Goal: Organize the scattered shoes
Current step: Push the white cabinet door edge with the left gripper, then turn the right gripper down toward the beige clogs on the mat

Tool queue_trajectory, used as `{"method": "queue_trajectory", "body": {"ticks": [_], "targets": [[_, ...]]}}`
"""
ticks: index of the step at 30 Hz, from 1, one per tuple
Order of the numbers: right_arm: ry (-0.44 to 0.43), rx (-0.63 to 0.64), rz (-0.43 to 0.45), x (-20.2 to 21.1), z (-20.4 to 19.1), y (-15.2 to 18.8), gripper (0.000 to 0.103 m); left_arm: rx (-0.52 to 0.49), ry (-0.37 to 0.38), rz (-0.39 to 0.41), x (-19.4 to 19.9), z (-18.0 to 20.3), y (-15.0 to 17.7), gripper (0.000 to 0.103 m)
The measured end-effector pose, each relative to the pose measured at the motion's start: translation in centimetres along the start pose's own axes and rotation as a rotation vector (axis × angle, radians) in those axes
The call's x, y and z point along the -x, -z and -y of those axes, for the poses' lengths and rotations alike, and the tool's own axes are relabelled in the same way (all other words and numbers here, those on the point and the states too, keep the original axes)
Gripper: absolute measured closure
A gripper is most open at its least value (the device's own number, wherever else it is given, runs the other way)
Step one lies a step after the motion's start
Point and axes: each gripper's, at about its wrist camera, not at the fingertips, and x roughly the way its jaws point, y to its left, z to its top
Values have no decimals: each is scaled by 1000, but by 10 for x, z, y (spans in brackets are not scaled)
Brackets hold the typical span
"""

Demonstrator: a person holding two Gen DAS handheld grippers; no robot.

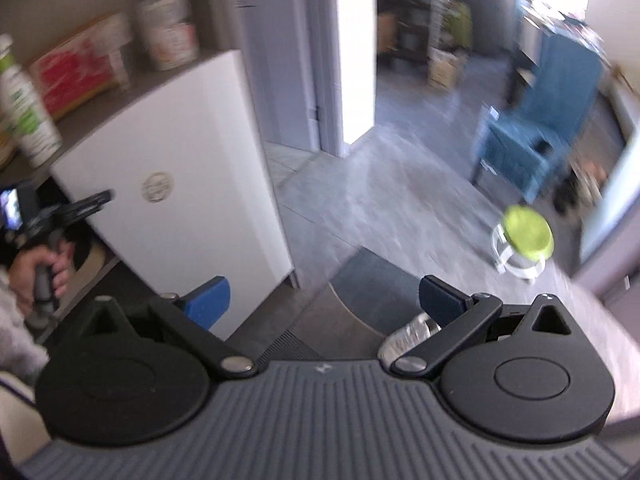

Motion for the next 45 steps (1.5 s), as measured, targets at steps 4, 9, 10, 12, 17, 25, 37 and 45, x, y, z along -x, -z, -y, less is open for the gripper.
{"method": "queue_trajectory", "body": {"ticks": [4,9,10,12,17,25,37,45], "targets": [[14,-72,-14,-3,27,5,0,-80,29,-23,16,23,8,56],[-35,-113,-18,-16,60,4,0,-127,43,-59,40,70,17,56],[-45,-119,-17,-19,67,3,0,-124,42,-64,43,78,17,56],[-82,-128,-7,-24,79,-1,0,-106,31,-79,52,104,18,56],[-157,-158,50,-32,115,-5,0,-65,-10,-78,65,159,20,56],[-204,-397,108,-32,206,16,0,-50,-79,-98,69,235,8,58],[-148,-670,168,-8,304,99,0,-144,-151,-182,61,335,-17,69],[13,-828,237,33,351,172,0,-311,-189,-214,37,401,-30,70]]}}
